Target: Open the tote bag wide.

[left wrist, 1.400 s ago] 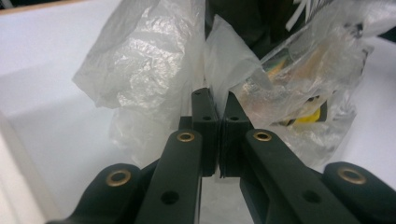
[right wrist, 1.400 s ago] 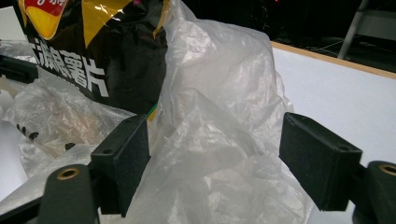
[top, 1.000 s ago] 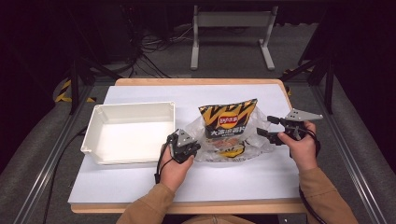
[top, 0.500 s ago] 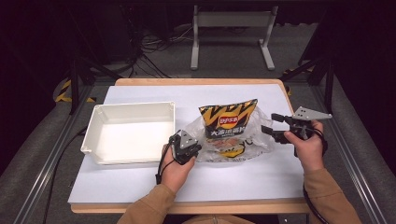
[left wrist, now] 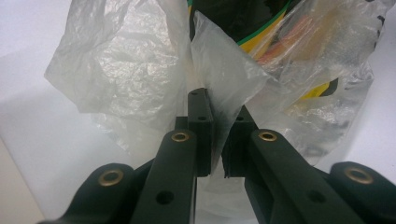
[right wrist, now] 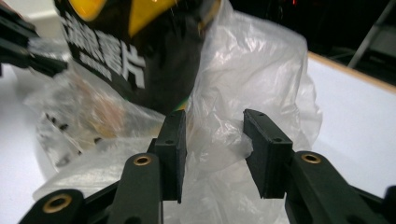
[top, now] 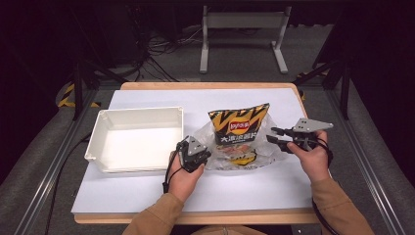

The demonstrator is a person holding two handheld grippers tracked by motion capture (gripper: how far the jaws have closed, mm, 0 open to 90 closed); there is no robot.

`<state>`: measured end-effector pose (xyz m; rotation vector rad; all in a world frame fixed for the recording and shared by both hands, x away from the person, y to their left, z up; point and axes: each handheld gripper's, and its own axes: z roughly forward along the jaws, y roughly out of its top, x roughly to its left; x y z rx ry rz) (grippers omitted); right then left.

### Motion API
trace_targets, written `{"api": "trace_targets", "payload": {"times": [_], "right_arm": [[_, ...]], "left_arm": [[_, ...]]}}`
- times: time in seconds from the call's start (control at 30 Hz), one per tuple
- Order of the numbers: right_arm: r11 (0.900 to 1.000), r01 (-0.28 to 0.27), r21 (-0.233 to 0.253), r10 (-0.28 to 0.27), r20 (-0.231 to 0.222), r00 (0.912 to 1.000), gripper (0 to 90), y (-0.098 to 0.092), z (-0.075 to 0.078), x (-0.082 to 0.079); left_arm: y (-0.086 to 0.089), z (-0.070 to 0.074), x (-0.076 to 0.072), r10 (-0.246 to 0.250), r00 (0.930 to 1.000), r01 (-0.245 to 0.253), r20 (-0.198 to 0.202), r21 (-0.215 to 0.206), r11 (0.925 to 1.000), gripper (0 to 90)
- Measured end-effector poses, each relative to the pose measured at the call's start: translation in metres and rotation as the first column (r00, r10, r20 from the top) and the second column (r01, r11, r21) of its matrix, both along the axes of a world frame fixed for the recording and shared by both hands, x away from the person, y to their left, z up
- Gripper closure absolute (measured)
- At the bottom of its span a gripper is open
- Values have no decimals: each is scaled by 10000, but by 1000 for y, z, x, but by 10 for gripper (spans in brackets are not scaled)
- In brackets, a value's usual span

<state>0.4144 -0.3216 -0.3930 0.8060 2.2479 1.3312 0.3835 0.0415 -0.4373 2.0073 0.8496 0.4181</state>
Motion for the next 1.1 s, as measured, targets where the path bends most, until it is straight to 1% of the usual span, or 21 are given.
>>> {"api": "trace_targets", "payload": {"times": [0.13, 0.27, 0.3, 0.33, 0.43, 0.47, 0.5, 0.53, 0.6, 0.67, 0.73, 0.77, 0.93, 1.03, 1.07, 1.1], "right_arm": [[9995, 157, -270, -171, -521, 9985, 582, 1, -13, 6], [9978, 233, -616, -293, -987, 9947, 496, 4, -28, 12], [9966, 245, -787, -330, -1087, 9935, 475, 6, -32, 13], [9966, 245, -787, -330, -1087, 9935, 475, 6, -32, 13], [9919, 209, -1254, -366, -1239, 9916, 393, 10, -39, 17], [9896, 189, -1427, -380, -1323, 9905, 348, 12, -41, 17], [9888, 153, -1485, -366, -1422, 9892, 309, 13, -42, 18], [9888, 153, -1485, -366, -1422, 9892, 309, 13, -42, 18], [9864, 1, -1645, -307, -1840, 9824, 218, 15, -46, 19], [9831, -138, -1826, -252, -2090, 9776, 174, 18, -50, 20], [9804, -171, -1965, -259, -2144, 9764, 159, 19, -52, 20], [9797, -199, -1995, -226, -2085, 9778, 151, 19, -53, 20], [9785, -156, -2054, -272, -2039, 9786, 117, 20, -54, 21], [9775, -117, -2107, -342, -2129, 9765, 117, 19, -52, 20], [9778, -119, -2091, -338, -2135, 9764, 119, 19, -51, 20], [9788, -142, -2044, -299, -2111, 9770, 123, 18, -50, 20]], "left_arm": [[0, -1, 0, 33, 10000, -33, -50, 13, 10000, 835], [0, -1, 0, 43, 10000, -43, -47, 33, 10000, 832], [0, -1, 0, 49, 10000, -49, -44, 56, 10000, 830], [0, -1, 0, 49, 10000, -49, -44, 56, 10000, 828], [0, -1, 0, 68, 10000, -68, -27, 69, 10000, 823], [0, -1, 1, 66, 10000, -66, -22, 67, 10000, 816], [0, -1, 1, 70, 10000, -69, -36, 57, 10000, 809], [0, -1, 1, 70, 10000, -69, -36, 57, 10000, 803], [0, -2, 1, 90, 9999, -90, -73, 45, 9999, 794], [0, -1, 1, 87, 9999, -86, -96, 46, 10000, 787], [0, -1, 1, 105, 9999, -104, -100, 47, 9999, 778], [0, -1, 1, 107, 9999, -106, -99, 54, 9999, 775], [1, 0, 1, 81, 9999, -80, -119, 55, 10000, 742], [0, 2, -1, 42, 9998, -44, -171, -112, 9999, 678], [0, 3, -1, -29, 9999, 26, -134, -213, 9998, 638], [0, 5, -2, -170, 9997, 163, -149, -473, 9987, 588]]}}
